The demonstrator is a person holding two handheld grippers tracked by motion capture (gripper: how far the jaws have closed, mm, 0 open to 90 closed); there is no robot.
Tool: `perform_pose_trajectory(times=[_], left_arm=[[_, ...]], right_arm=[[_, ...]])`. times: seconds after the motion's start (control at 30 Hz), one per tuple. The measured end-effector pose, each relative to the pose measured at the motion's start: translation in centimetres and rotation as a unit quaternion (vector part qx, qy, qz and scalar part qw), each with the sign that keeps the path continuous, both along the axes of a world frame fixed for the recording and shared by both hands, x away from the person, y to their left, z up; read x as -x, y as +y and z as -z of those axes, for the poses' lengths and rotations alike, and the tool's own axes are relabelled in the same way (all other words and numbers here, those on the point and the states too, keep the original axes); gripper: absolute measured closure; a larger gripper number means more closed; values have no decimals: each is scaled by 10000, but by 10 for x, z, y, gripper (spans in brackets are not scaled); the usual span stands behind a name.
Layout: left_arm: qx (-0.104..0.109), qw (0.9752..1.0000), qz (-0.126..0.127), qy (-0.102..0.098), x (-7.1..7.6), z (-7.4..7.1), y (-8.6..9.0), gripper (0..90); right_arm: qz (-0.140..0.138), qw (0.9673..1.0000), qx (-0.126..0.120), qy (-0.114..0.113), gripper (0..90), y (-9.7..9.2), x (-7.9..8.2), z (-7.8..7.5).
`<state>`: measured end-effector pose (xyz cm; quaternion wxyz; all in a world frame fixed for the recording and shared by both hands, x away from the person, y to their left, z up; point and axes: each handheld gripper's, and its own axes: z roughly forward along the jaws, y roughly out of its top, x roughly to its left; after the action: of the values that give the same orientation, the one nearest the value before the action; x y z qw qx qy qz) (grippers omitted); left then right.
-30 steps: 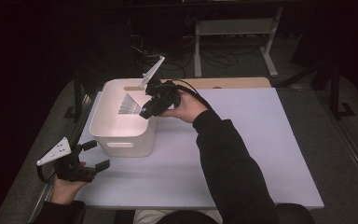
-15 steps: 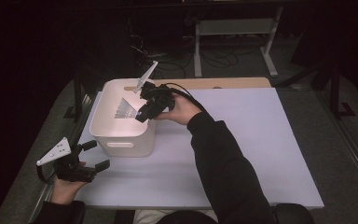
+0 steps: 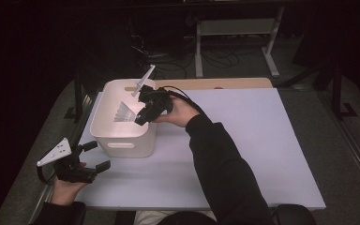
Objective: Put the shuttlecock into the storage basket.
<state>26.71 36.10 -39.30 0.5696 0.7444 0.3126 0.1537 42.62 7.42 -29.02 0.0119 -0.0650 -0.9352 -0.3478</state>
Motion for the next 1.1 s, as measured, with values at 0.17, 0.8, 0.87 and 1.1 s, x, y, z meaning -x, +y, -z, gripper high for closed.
perform_pose_trajectory(times=[0.17, 0.8, 0.87, 1.1], left_arm=[[-5, 10000, 3, 7, 0, 0, 0, 0], [-11, 10000, 4, -3, 0, 0, 0, 0], [-9, 10000, 4, 1, 0, 0, 0, 0], [-5, 10000, 7, 2, 0, 0, 0, 0]], right_arm=[[-44, 10000, 40, 25, 640, 4, 0, 4], [-112, 9995, 250, 124, 639, 17, 0, 18], [-110, 9995, 259, 134, 629, 17, 0, 18], [66, 9998, 121, 173, 523, 13, -1, 13]])
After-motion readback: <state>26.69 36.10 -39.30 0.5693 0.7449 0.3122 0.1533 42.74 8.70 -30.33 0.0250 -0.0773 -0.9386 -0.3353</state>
